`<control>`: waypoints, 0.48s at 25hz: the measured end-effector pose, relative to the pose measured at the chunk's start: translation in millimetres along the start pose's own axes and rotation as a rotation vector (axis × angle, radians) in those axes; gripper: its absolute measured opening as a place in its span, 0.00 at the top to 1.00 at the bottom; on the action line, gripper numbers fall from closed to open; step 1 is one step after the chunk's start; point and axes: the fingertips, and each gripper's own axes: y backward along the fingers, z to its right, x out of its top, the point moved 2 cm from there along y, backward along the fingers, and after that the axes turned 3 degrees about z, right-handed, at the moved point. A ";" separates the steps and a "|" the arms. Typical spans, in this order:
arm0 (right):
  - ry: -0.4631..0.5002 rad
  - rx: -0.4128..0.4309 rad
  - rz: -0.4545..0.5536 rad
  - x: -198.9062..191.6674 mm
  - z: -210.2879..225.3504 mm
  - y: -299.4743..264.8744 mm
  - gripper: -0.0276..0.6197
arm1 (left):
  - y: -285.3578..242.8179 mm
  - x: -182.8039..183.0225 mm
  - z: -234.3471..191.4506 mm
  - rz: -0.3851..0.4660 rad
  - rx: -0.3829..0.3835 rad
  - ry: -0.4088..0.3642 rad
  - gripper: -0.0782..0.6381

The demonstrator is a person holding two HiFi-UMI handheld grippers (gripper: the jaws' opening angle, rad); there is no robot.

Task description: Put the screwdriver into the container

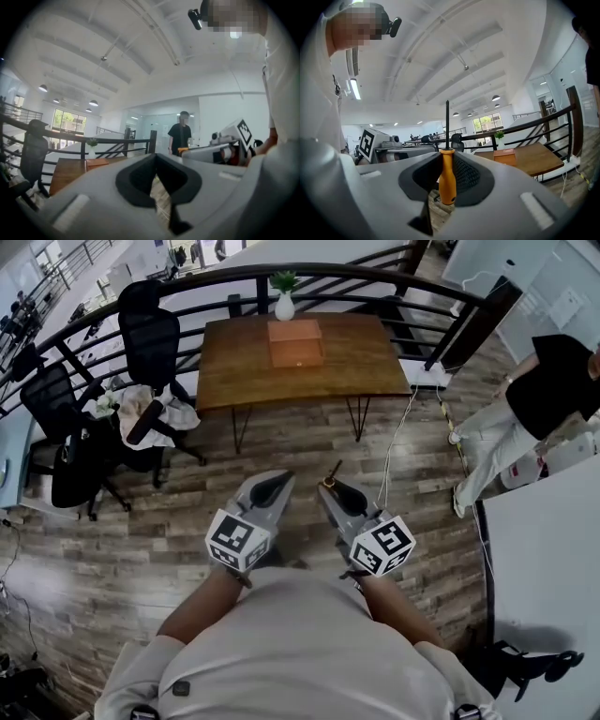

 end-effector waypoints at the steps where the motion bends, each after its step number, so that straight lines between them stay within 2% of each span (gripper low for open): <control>1: 0.000 -0.002 0.001 0.8 4.0 -2.1 0.84 | -4.1 0.6 -2.6 0.001 -0.004 -0.001 0.89; 12: -0.038 -0.024 -0.004 -1.0 49.0 -71.0 0.84 | -38.8 -9.0 -74.8 -0.013 -0.022 0.034 0.89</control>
